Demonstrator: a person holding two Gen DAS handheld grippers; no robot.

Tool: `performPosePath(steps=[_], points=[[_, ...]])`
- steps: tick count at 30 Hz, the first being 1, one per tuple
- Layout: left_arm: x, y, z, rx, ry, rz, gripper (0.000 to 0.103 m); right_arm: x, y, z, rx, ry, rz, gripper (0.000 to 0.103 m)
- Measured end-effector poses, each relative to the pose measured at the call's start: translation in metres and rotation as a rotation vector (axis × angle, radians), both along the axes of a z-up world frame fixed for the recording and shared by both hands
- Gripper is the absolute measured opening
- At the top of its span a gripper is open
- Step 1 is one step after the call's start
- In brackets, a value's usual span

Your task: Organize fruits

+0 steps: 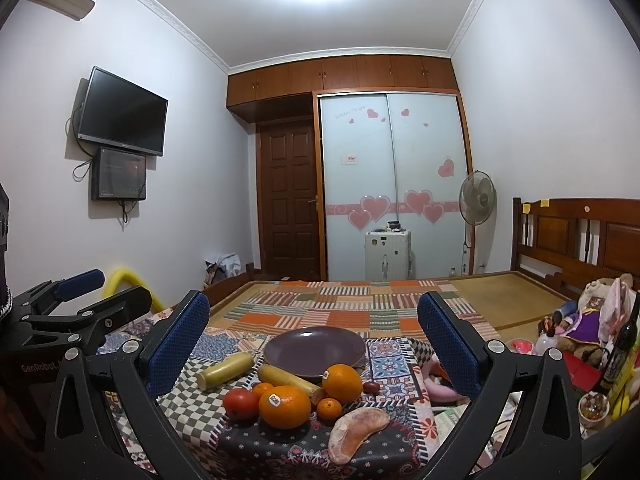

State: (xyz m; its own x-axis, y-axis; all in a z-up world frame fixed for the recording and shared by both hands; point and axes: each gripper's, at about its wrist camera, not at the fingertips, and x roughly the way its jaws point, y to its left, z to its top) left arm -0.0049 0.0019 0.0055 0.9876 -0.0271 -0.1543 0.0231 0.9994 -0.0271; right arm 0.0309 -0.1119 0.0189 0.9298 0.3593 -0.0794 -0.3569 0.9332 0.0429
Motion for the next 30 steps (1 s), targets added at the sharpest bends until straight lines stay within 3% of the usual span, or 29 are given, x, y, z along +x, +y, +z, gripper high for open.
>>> performPosePath(steps=[30], points=[[-0.0017,-0.0002,0.0037,-0.004,-0.004,-0.005,0.103,-0.0002,0.0005,0.0012,0.003,-0.002,0.002,0.103]])
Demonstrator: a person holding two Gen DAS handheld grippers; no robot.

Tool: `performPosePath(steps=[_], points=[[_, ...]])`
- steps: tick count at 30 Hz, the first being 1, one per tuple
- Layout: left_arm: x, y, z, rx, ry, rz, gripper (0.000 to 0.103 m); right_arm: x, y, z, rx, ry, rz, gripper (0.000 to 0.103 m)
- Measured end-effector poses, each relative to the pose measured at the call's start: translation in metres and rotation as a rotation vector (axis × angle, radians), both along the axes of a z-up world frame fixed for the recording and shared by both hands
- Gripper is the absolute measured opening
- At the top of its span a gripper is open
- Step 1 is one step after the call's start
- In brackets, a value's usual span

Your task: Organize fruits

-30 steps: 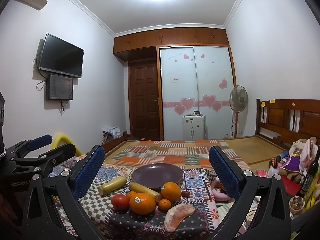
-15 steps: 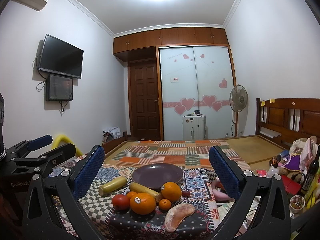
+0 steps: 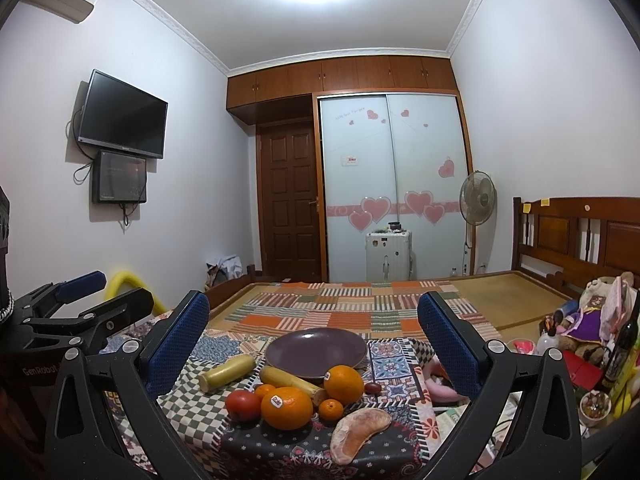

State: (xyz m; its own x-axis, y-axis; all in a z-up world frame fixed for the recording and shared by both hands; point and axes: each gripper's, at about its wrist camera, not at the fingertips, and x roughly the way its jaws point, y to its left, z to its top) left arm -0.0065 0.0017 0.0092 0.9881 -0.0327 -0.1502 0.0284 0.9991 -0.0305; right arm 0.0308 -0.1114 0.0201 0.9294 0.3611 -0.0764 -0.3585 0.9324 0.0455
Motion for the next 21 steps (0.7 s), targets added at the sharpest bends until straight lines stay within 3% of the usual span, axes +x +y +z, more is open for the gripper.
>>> performPosePath(steps=[21], points=[[0.008,0.004,-0.006,-0.014,0.021,-0.014,0.103,0.012,0.002,-0.013,-0.03,0.029,-0.016,0.103]])
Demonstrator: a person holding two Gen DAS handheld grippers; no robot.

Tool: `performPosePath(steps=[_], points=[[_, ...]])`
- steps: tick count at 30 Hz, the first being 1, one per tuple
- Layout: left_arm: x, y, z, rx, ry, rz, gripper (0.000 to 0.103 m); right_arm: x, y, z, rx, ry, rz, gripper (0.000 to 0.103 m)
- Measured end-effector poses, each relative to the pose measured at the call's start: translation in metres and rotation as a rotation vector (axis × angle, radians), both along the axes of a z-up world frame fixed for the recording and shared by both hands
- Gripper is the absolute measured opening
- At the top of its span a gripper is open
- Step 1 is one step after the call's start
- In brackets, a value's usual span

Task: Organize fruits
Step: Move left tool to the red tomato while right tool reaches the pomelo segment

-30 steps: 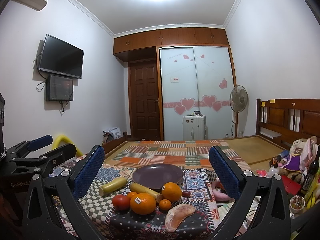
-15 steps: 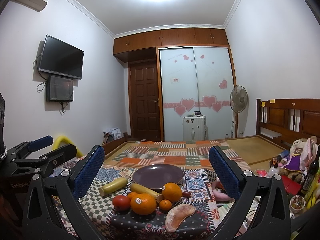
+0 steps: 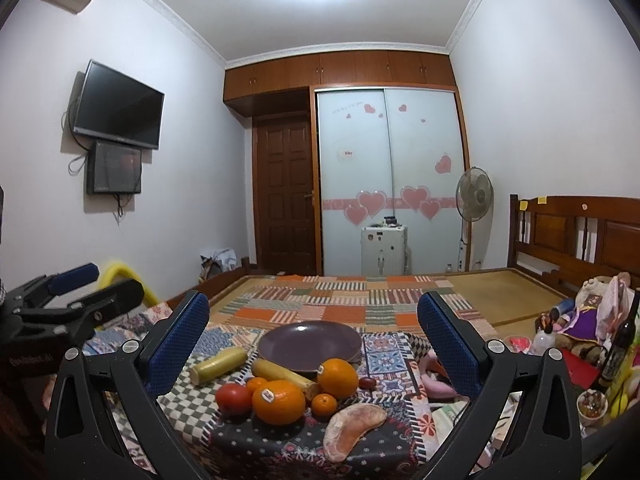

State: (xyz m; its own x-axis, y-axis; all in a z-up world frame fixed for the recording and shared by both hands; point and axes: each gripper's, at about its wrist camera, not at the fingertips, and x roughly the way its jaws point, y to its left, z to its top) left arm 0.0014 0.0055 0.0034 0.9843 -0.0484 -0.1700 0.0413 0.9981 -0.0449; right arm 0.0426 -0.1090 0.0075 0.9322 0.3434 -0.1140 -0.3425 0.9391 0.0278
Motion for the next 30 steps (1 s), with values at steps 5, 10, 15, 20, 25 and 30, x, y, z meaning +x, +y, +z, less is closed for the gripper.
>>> performPosePath(steps=[5,10,15,20,25,30], points=[[0.015,0.007,-0.012,-0.006,0.058,-0.008,0.09,0.019,-0.003,-0.02,-0.032,0.087,0.005,0.087],[0.035,0.012,-0.031,-0.005,0.149,-0.02,0.082,0.038,-0.007,-0.045,-0.07,0.19,-0.001,0.078],[0.055,0.018,-0.054,-0.006,0.246,-0.032,0.077,0.056,-0.011,-0.073,-0.093,0.308,0.003,0.07],[0.071,0.019,-0.078,-0.025,0.333,-0.057,0.076,0.069,-0.011,-0.1,-0.131,0.401,-0.007,0.07],[0.086,0.013,-0.101,-0.018,0.389,-0.075,0.076,0.083,-0.009,-0.115,-0.14,0.469,0.004,0.07],[0.1,0.014,-0.12,-0.02,0.439,-0.085,0.076,0.092,-0.001,-0.125,-0.157,0.498,0.007,0.07]])
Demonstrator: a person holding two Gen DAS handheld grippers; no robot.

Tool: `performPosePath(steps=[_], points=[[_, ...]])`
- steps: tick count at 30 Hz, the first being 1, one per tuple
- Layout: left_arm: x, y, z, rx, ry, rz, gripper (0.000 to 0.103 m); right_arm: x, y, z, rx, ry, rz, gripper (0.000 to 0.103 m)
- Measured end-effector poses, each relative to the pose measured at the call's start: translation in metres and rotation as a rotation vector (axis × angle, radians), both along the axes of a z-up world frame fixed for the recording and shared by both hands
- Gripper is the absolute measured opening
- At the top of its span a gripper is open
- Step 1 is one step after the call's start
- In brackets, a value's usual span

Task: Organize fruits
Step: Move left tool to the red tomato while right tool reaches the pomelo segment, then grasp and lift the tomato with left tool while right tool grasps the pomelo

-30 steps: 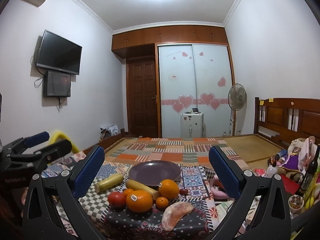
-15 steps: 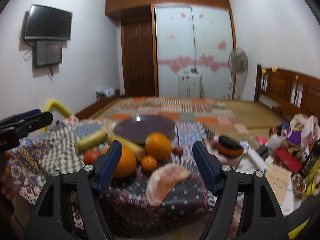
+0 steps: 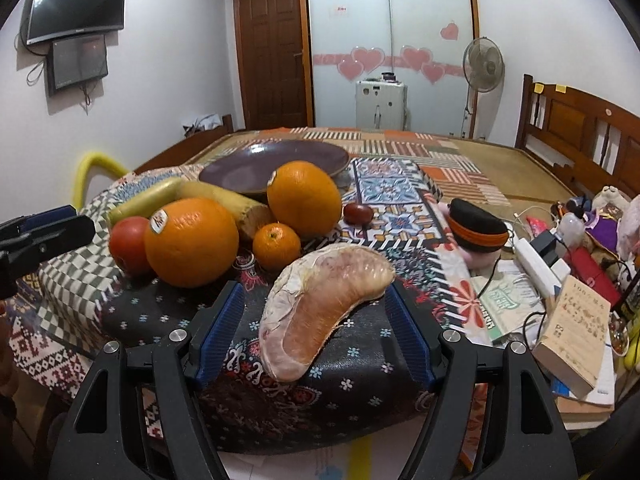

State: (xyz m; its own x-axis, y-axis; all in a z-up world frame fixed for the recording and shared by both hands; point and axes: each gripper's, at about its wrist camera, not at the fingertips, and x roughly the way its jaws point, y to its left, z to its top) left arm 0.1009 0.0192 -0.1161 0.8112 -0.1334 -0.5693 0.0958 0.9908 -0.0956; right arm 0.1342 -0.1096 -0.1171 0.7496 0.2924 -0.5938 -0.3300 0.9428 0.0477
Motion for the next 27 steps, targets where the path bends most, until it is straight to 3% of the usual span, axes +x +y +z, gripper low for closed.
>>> performPosePath(steps=[8,15,27], points=[[0.02,0.0,-0.021,-0.01,0.067,-0.026,0.066,0.013,0.004,-0.011,-0.018,0.016,-0.013,0.069],[0.033,0.002,-0.033,-0.03,0.098,-0.034,0.062,0.008,-0.01,-0.007,-0.028,0.018,0.015,0.05],[0.045,0.002,-0.041,-0.049,0.111,-0.029,0.054,0.026,-0.007,-0.008,-0.026,0.031,0.019,0.05]])
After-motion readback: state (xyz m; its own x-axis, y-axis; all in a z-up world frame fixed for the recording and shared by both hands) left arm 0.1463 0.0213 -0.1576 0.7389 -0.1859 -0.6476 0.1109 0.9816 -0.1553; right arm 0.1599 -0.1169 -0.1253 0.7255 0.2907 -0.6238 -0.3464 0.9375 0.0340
